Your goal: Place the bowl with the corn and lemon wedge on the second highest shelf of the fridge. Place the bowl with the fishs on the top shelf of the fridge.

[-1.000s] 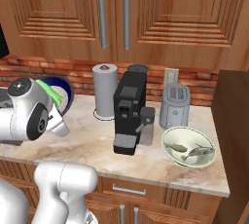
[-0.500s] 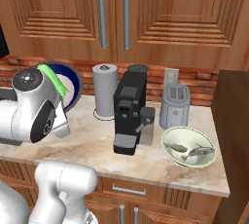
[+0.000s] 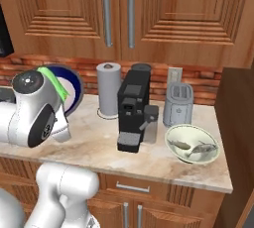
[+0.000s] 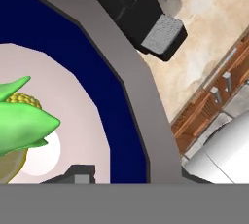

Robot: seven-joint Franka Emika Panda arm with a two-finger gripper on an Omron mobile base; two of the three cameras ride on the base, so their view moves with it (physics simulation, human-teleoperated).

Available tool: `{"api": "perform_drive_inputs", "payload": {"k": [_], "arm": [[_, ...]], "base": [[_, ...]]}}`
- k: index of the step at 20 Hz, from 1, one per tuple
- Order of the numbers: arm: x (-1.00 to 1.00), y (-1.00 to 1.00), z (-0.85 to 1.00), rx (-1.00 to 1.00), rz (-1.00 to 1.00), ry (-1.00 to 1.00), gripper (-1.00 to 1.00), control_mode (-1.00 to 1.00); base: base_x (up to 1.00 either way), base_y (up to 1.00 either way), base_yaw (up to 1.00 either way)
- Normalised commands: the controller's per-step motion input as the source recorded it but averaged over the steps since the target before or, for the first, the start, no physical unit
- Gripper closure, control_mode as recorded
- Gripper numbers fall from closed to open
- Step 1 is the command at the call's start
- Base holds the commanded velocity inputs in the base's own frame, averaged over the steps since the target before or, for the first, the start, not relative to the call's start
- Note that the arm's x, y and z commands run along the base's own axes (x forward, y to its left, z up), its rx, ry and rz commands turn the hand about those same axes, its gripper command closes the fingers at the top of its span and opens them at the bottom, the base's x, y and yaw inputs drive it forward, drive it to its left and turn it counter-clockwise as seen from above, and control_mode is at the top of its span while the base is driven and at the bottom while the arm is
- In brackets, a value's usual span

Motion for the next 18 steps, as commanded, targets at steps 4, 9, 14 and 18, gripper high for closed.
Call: {"api": "perform_drive_inputs", "payload": {"k": [4,9,14,18], "arm": [[0.00,0.00,0.00,0.00,0.00,0.00,1.00,1.00],[0.00,0.00,0.00,0.00,0.00,0.00,1.00,1.00],[0.00,0.00,0.00,0.00,0.00,0.00,1.00,1.00],[0.00,0.00,0.00,0.00,0.00,0.00,1.00,1.00]], "base": [[-0.60,0.00,-0.03],[-0.50,0.00,-0.03],[-0.45,0.00,-0.12],[-0.56,-0.04,-0.38]]}}
